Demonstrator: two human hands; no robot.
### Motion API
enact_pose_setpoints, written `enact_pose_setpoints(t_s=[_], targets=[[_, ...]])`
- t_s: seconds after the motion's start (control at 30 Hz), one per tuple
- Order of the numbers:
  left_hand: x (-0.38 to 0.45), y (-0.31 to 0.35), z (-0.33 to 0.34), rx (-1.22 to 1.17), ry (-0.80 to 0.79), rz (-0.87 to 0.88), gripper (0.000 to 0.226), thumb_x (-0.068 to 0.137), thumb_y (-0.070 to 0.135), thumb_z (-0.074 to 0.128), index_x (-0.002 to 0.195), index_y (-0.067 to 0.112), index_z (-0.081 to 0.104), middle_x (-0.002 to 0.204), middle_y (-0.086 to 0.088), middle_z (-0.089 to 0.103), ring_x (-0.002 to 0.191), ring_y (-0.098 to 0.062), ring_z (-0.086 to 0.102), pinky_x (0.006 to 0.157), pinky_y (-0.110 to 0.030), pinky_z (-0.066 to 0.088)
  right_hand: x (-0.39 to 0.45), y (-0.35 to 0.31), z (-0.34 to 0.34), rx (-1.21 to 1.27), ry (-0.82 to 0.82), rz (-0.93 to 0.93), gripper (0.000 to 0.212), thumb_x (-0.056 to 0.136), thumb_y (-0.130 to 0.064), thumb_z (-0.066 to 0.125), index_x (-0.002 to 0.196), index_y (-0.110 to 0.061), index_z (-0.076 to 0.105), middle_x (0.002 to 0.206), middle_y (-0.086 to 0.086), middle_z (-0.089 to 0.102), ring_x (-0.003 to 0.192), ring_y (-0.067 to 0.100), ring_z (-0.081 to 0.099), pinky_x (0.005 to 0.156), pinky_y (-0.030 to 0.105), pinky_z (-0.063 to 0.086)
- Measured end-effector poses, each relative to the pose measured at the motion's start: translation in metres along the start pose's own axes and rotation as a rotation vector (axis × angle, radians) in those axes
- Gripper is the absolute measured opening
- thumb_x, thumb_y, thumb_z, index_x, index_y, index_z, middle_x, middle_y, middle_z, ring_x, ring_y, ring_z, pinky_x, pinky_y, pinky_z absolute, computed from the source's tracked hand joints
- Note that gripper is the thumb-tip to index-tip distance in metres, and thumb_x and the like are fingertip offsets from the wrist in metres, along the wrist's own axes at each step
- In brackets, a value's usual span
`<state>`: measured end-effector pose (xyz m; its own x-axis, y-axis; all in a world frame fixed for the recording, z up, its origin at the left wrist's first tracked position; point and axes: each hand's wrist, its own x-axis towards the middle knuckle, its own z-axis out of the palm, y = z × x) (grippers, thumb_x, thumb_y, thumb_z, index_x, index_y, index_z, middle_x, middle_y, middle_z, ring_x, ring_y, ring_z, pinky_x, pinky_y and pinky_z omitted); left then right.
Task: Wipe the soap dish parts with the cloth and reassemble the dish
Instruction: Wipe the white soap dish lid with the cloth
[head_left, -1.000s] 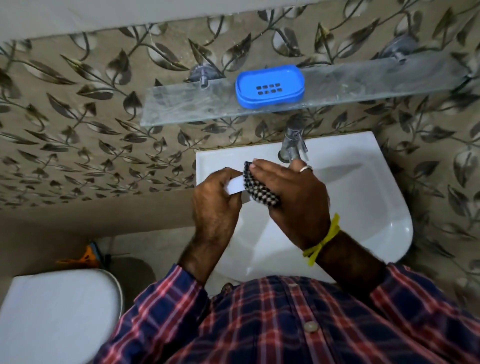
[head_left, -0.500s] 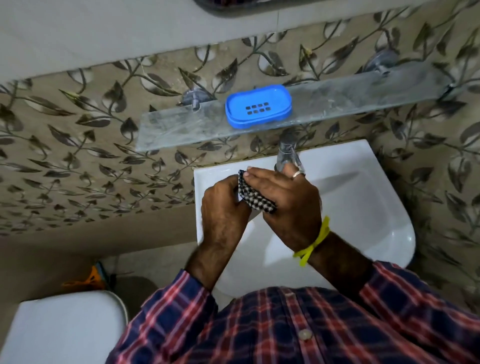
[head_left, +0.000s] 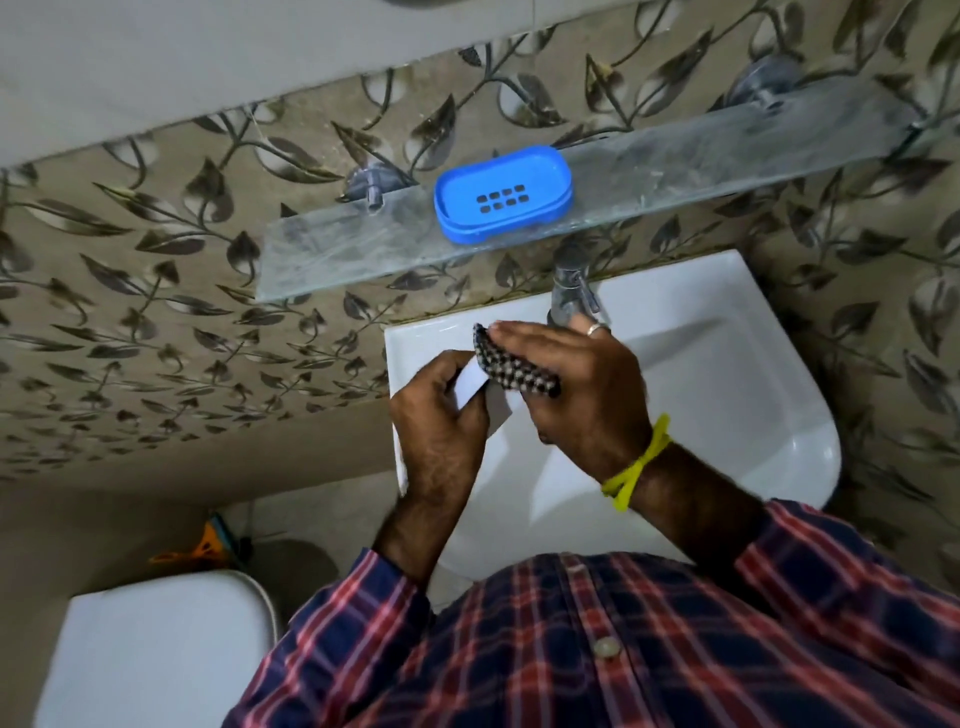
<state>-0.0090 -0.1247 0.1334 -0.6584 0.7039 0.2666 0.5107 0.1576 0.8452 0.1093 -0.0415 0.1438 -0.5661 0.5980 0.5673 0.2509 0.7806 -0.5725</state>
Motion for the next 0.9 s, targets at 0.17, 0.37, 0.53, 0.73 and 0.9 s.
enact_pose_setpoints(t_s=[0.17,0.37,0.53,0.73,0.9], targets=[[0.002,0.003,-0.002,-0.166,0.086,0.011,0.015,0.081,0.009,0.062,0.092,0.006,0.072,0.086,-0.005,0.073,0.082,-0.017,0.068,0.077,-0.032,0.055,-0.003,-0.005,0.0,-0.027,-0.006,-0.072,0.042,0.084,-0.001,0.062,0.124,-0.011,0.069,0.128,0.003,0.068,0.12,0.012,0.064,0.1,0.041,0.047],[0.004,0.013,0.006,0.185,-0.066,-0.035,0.015,0.085,0.004,0.063,0.092,0.016,0.07,0.085,-0.001,0.074,0.079,-0.022,0.068,0.066,-0.029,0.049,0.002,0.006,0.01,-0.055,0.027,-0.067,0.039,0.08,0.002,0.068,0.116,-0.01,0.074,0.121,0.004,0.072,0.104,0.024,0.072,0.091,0.04,0.051],[0.01,0.017,-0.008,0.177,0.008,-0.007,0.013,0.078,0.006,0.064,0.079,0.018,0.071,0.074,0.007,0.072,0.069,-0.013,0.067,0.062,-0.031,0.053,-0.014,0.006,0.003,-0.042,-0.079,-0.155,0.039,0.089,-0.002,0.054,0.124,-0.011,0.07,0.131,0.003,0.066,0.097,0.033,0.071,0.087,0.035,0.048],[0.007,0.01,-0.008,0.107,0.077,-0.012,0.028,0.07,-0.009,0.063,0.085,0.012,0.072,0.079,0.006,0.073,0.072,-0.008,0.064,0.067,-0.025,0.052,-0.006,0.005,0.005,-0.056,-0.123,-0.096,0.045,0.081,-0.001,0.062,0.124,-0.013,0.069,0.13,0.002,0.067,0.106,0.028,0.071,0.092,0.038,0.049],[-0.003,0.015,-0.005,-0.047,0.098,-0.029,0.027,0.077,-0.011,0.066,0.083,0.015,0.069,0.079,0.007,0.071,0.076,-0.008,0.065,0.071,-0.027,0.053,-0.004,0.005,-0.001,-0.01,-0.02,-0.061,0.043,0.078,0.001,0.065,0.118,-0.011,0.073,0.123,0.004,0.071,0.11,0.019,0.07,0.089,0.04,0.051]])
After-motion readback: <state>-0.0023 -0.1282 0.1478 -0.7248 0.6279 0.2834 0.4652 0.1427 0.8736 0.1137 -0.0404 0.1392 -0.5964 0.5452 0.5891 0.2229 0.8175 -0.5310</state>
